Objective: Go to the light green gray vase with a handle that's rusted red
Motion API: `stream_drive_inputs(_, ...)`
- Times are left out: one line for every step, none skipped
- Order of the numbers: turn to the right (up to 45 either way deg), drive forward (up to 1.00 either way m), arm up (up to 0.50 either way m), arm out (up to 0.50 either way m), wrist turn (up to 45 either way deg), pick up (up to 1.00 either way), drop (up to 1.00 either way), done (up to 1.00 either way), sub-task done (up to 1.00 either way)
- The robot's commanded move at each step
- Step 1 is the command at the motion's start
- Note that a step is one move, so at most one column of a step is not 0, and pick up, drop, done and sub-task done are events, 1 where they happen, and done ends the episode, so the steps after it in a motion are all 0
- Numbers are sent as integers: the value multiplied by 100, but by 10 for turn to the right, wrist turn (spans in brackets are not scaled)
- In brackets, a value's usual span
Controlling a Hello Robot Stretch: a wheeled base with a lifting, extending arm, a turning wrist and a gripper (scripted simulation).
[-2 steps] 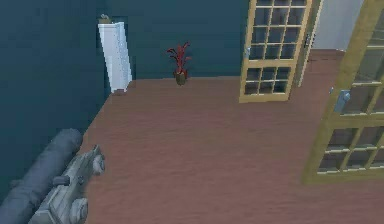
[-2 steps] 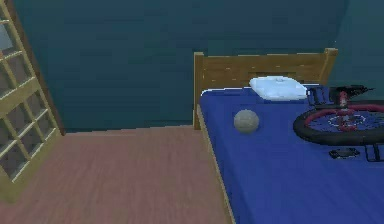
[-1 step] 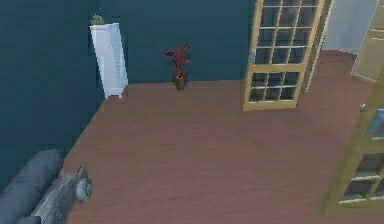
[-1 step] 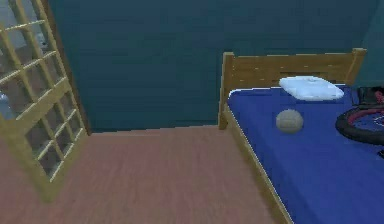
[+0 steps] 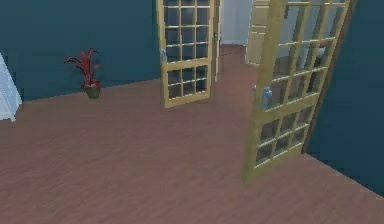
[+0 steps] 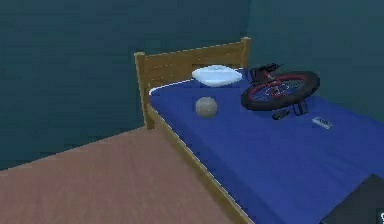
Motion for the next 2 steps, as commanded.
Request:
stream_drive_inputs(0, 100, 0, 0, 0, 0, 0, 0, 0)
stream_drive_inputs(0, 75, 0, 0, 0, 0, 0, 0, 0)
